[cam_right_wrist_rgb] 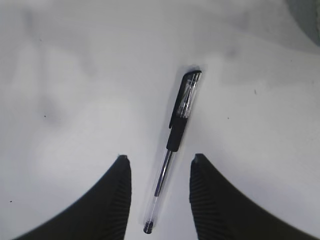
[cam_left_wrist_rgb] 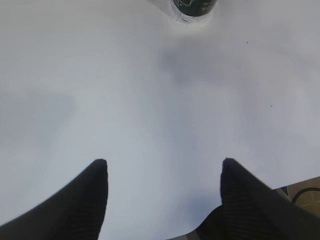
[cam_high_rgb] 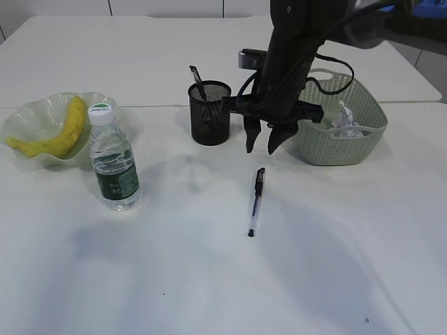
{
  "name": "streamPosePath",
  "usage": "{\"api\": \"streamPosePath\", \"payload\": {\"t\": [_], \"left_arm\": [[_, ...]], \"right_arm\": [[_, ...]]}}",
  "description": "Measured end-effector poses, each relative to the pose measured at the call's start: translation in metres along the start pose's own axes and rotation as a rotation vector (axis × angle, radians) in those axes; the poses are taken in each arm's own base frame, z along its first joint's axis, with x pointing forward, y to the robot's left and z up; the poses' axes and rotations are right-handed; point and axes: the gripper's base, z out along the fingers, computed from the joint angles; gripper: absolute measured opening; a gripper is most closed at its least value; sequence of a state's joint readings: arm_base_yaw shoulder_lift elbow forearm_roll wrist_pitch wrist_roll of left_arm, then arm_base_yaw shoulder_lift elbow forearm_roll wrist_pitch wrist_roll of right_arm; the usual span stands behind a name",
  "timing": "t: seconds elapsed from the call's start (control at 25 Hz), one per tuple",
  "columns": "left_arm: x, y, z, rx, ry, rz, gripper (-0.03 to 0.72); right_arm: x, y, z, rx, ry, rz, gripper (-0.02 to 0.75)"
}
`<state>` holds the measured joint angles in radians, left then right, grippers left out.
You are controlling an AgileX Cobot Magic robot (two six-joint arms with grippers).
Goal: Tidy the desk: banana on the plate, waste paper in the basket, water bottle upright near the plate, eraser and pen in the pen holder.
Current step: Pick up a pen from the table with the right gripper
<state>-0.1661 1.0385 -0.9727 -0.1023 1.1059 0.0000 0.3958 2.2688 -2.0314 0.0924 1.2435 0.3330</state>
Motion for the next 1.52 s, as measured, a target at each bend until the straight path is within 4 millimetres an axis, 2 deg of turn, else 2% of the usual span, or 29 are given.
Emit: {"api": "streamPosePath", "payload": {"t": [0.4,0.68,0.72,1.32,1.52], "left_arm": [[0.0,0.0,0.0,0.0,0.002,0.0,0.496],[0.0,0.0,0.0,0.0,0.002,0.0,0.496],[0.0,0.0,0.0,0.0,0.002,0.0,0.516],[-0.001,0.0,0.0,0.0,-0.012,0.0,0.497],[-0.001,0.0,0.0,0.0,-0.016,0.0,0.496]], "right_arm": [[0.0,-0.003,0.0,0.024,-0.01,0.078,0.292],[0.0,-0.004,0.017,0.034,0.021,0.088,0.292],[0.0,-0.004,0.019,0.036,0.026,0.091,0.292],[0.001,-0.008,0.055,0.068,0.087,0.204,0.292],[0.001,-0.009,0.055,0.077,0.082,0.212,0.292]]}}
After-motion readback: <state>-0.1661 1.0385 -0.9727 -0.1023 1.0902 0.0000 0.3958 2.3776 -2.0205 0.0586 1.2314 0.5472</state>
